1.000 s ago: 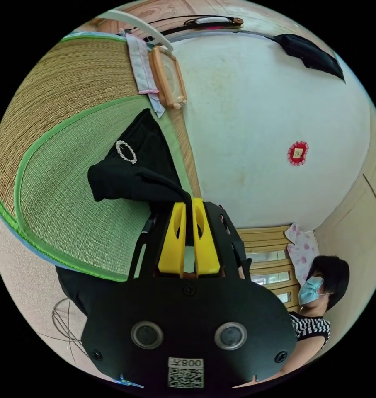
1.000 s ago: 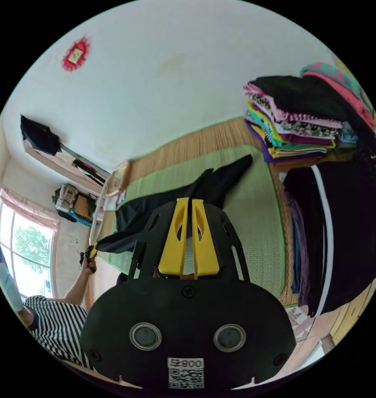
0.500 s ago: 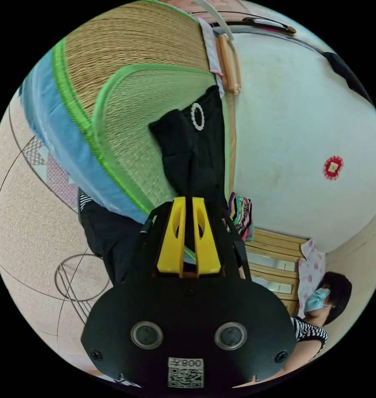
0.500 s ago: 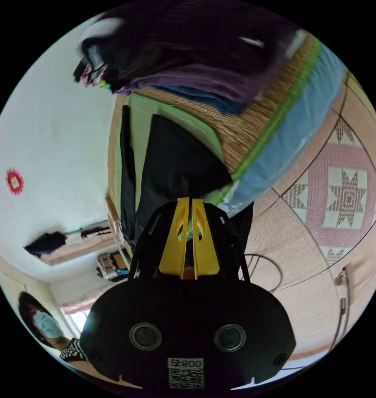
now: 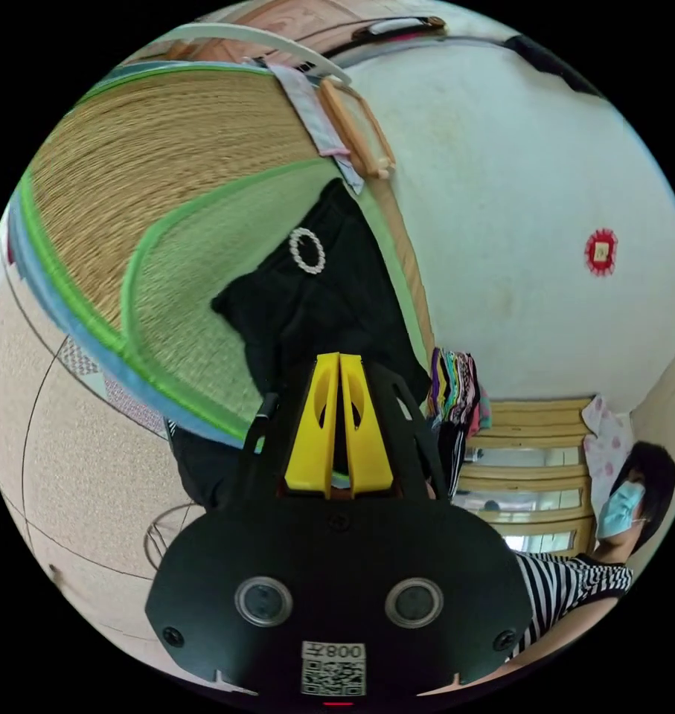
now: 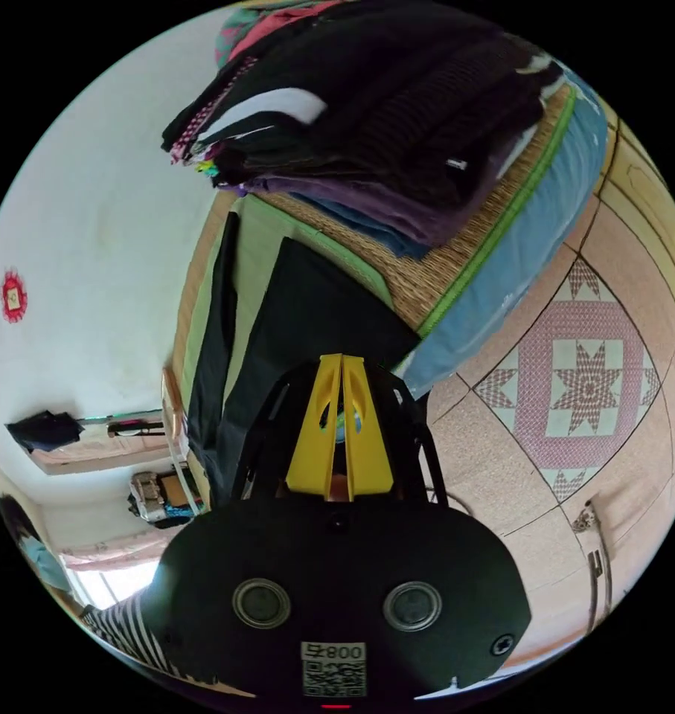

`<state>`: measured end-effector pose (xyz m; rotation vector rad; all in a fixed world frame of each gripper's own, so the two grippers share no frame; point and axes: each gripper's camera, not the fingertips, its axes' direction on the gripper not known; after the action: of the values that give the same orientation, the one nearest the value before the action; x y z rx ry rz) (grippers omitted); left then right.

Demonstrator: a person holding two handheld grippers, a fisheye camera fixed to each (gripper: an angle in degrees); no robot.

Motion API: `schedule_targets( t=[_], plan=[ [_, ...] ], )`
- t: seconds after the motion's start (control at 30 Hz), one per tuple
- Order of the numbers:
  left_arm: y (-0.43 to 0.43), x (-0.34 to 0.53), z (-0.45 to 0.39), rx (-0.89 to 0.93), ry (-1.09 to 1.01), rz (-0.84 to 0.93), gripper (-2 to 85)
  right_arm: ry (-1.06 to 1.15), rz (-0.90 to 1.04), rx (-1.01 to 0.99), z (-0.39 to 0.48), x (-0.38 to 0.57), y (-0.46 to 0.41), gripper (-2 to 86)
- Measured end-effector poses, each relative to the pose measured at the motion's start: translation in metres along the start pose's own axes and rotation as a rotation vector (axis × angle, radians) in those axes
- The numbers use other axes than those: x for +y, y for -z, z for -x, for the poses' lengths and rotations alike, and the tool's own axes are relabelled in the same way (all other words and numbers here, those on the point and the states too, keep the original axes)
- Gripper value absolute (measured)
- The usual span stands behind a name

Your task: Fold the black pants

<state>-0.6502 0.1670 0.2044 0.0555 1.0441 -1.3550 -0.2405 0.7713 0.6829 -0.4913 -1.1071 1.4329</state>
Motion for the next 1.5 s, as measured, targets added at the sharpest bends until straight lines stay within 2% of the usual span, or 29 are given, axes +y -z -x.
schedule_targets(
  t=[0.23,0.33,0.57,0.73,0.9,1.13,1.33,1.5],
  plan=[
    [-0.141,-0.02,-0.102,0.018,-0.322,0.239,2.4,0.209,-0.033,-0.038,0.084,-0.003,-0.033,0.8],
    [-0.215,-0.019,-0.15,-0.008,-0.459,0.372,4.3,0.31,0.014,-0.052,0.133,-0.02,-0.077,2.1],
    [-0.364,-0.012,-0.241,-0.113,-0.71,0.578,5.8,0.516,0.096,0.156,0.259,-0.063,-0.205,5.9],
    [-0.425,-0.014,-0.273,-0.138,-0.767,0.618,6.1,0.511,0.041,0.158,0.297,-0.09,-0.255,6.1],
    [-0.477,-0.015,-0.299,-0.158,-0.833,0.645,7.0,0.386,0.025,0.049,0.301,-0.119,-0.299,6.4],
    [-0.553,-0.008,-0.346,-0.068,-0.911,0.686,7.5,0.366,0.008,-0.082,0.323,-0.12,-0.335,4.2],
    [-0.585,-0.014,-0.359,0.028,-0.831,0.659,7.2,0.595,0.126,-0.143,0.409,-0.074,-0.392,3.5],
    [-0.605,-0.025,-0.369,-0.004,-0.822,0.652,7.2,0.923,0.176,0.049,0.481,0.014,-0.437,5.4]
  ],
)
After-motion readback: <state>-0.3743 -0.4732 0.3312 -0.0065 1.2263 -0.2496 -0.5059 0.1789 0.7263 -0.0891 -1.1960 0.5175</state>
